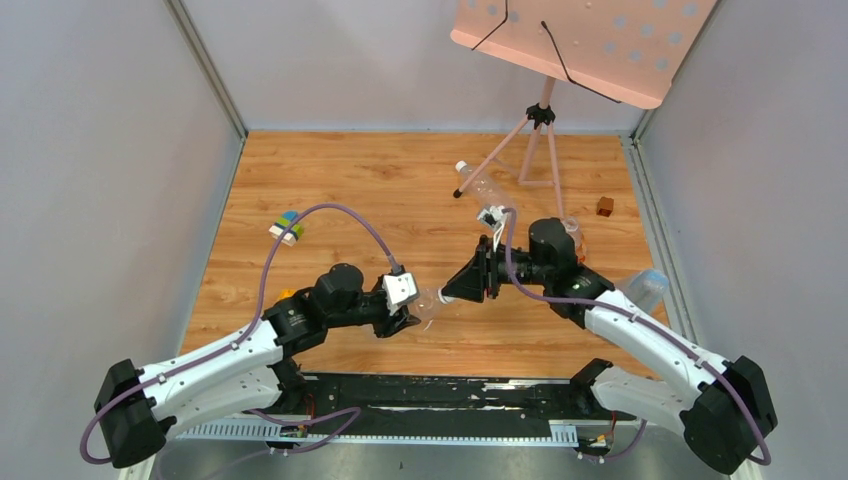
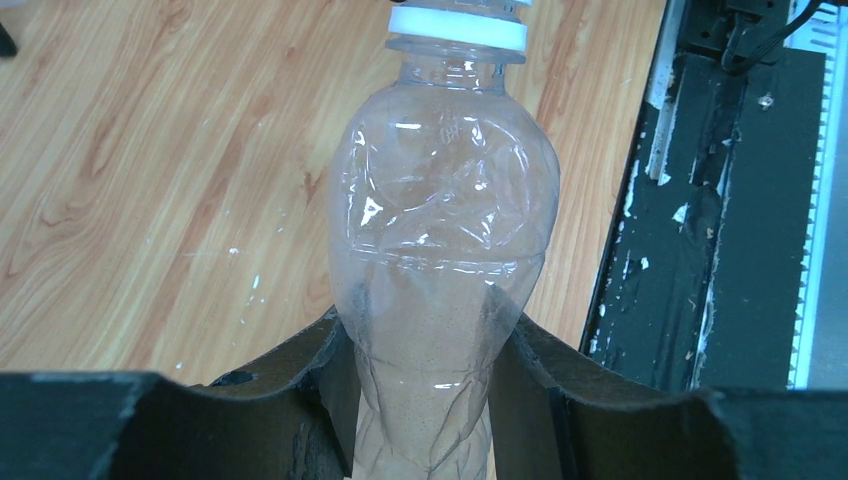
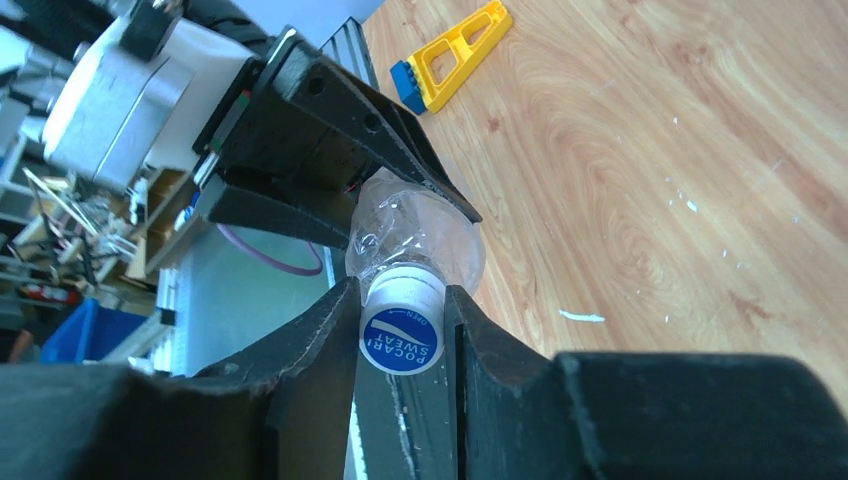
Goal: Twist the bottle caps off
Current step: Unscrew the bottle cap from the plastic bottle.
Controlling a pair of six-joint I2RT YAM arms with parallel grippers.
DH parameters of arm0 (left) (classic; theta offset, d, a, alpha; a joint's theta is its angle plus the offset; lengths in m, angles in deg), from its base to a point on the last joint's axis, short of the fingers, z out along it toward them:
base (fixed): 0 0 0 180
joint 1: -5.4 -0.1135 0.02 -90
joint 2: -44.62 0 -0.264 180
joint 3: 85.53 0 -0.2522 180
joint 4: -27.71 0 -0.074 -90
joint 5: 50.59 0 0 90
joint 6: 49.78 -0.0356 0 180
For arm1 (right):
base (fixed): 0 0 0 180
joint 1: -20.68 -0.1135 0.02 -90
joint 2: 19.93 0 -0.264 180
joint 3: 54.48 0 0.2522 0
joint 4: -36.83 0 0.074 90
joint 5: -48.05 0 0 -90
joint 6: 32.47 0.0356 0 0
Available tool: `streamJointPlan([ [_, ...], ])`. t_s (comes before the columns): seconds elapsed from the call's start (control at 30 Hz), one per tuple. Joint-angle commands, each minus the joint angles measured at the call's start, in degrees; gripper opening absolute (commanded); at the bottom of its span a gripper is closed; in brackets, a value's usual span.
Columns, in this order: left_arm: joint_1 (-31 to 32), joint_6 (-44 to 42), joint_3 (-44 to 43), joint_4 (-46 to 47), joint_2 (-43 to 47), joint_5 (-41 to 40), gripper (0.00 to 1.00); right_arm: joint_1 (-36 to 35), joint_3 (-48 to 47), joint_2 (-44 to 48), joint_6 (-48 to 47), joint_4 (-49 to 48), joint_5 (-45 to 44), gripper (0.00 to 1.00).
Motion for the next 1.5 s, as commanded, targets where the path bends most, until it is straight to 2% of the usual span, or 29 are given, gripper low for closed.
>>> streamJointPlan([
  [0.0,-0.28,0.11,-0.74,3.03,1.51,-0.07,0.15,-0.52,2.86,3.96,-12.48,-5.34,7.83,0.11],
  [0.1,-0.3,0.31,-0.78,2.97,1.92,0.53,0.15,-1.13,5.62,5.78,-19.76,-10.01,9.22,0.11],
  [0.2,-0.35,0.31,-0.65,3.01,2.55,0.88,0.15,-1.26,6.66,7.06,-22.99,-12.38,7.33,0.13],
  [0.3,-0.3,0.41,-0.61,2.9,2.86,1.04,0.15,-1.26,5.9,7.32,-22.24,-11.5,3.84,0.25],
  [0.4,-0.29,0.43,-0.47,2.84,2.48,1.05,0.15,-1.26,4.05,7.13,-19.04,-8.44,1.76,0.52],
  [0.47,-0.28,0.24,-0.6,2.58,2.1,0.62,0.15,-1.26,2.84,7.14,-15.7,-5.83,-1.16,0.62],
  [0.6,-0.32,-0.12,-0.9,2.12,1.6,0.24,0.15,-1.27,1.12,7.8,-11.17,-1.59,-4.47,0.68],
  [0.73,-0.34,-0.36,-1.0,2.17,1.24,0.27,0.15,-1.26,1.37,8.42,-5.2,-1.64,-7.47,0.7],
  [0.87,-0.33,-0.19,-1.16,2.34,0.75,0.27,0.15,-1.26,1.06,6.85,-2.05,-1.58,-8.06,0.68],
  [0.93,-0.29,0.01,-1.18,2.47,0.51,0.27,0.15,-1.27,0.7,5.87,-1.58,-1.47,-7.06,0.61],
  [1.03,-0.29,0.21,-1.22,2.51,0.23,0.58,0.15,-1.26,0.02,4.56,-1.18,-1.54,-6.04,0.55],
  [1.23,-0.35,0.18,-1.26,2.34,0.28,0.36,0.15,-1.27,-0.98,3.02,-1.73,-1.71,-3.05,0.27],
  [1.3,-0.29,0.27,-1.27,2.15,0.47,0.16,0.15,-1.26,-0.97,3.2,-4.24,-2.11,-0.37,0.22],
  [1.4,-0.34,0.14,-1.18,1.88,0.81,0.11,0.15,-1.26,1.33,4.6,-11.27,-6.28,4.37,0.2],
  [1.47,-0.29,0.07,-1.06,1.9,1.2,-0.05,0.15,-1.26,3.44,5.87,-17.8,-9.48,7.61,0.15],
])
